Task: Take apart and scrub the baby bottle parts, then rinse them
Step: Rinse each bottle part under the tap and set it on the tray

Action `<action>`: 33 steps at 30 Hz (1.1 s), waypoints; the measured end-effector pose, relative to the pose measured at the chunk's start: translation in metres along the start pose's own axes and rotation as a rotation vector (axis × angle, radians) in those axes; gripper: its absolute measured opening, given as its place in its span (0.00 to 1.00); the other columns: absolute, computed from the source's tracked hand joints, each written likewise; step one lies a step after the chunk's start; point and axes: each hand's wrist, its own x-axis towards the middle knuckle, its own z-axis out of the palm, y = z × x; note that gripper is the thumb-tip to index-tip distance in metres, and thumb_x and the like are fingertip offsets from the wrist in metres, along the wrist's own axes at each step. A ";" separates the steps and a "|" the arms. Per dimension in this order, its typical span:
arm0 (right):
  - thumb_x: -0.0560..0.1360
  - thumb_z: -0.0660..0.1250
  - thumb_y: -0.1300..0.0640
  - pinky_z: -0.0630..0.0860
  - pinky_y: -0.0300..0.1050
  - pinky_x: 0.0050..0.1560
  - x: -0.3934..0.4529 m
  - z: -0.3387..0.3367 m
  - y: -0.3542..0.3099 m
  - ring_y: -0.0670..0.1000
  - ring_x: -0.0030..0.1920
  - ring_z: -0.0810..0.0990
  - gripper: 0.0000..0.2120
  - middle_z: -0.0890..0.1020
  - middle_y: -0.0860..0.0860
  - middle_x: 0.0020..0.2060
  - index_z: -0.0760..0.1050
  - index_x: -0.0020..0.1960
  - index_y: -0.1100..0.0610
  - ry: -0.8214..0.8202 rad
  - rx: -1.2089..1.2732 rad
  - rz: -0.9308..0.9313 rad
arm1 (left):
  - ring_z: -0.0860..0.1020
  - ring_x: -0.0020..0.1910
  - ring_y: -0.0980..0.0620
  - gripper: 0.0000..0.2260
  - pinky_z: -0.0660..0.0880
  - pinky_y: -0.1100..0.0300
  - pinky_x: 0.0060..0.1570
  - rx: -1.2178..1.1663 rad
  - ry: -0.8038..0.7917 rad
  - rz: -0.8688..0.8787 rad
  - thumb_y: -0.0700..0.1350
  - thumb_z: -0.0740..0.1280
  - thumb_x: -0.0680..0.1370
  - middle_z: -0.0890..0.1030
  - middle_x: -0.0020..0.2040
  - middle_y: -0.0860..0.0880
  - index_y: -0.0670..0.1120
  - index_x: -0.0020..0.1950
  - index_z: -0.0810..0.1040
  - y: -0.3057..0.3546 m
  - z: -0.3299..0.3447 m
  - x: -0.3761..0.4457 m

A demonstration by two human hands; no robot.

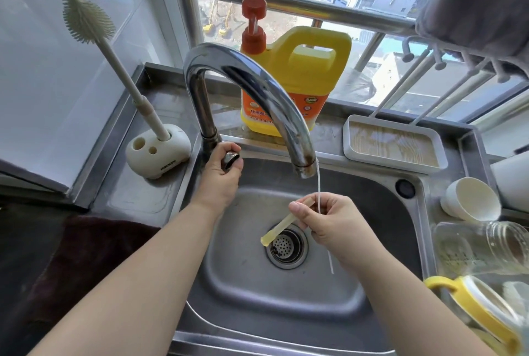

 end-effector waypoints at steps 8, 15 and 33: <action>0.73 0.70 0.58 0.62 0.30 0.22 0.001 -0.005 -0.003 0.41 0.19 0.66 0.08 0.74 0.50 0.23 0.77 0.36 0.58 -0.005 0.012 -0.028 | 0.71 0.39 0.56 0.12 0.76 0.64 0.43 -0.084 0.004 0.008 0.30 0.61 0.78 0.72 0.44 0.55 0.48 0.46 0.72 0.008 0.004 -0.002; 0.73 0.71 0.56 0.62 0.30 0.23 0.002 -0.004 0.000 0.41 0.20 0.66 0.11 0.74 0.49 0.23 0.76 0.33 0.55 -0.011 -0.042 -0.024 | 0.72 0.38 0.50 0.14 0.75 0.69 0.38 -0.085 0.000 -0.025 0.31 0.62 0.78 0.72 0.46 0.50 0.51 0.44 0.73 0.009 0.002 -0.001; 0.73 0.70 0.58 0.62 0.30 0.23 -0.009 -0.011 -0.004 0.40 0.20 0.65 0.10 0.74 0.53 0.25 0.76 0.34 0.58 0.005 -0.040 -0.040 | 0.75 0.33 0.53 0.15 0.75 0.63 0.40 -0.013 0.001 -0.062 0.32 0.61 0.78 0.72 0.49 0.49 0.53 0.44 0.72 0.012 0.003 -0.002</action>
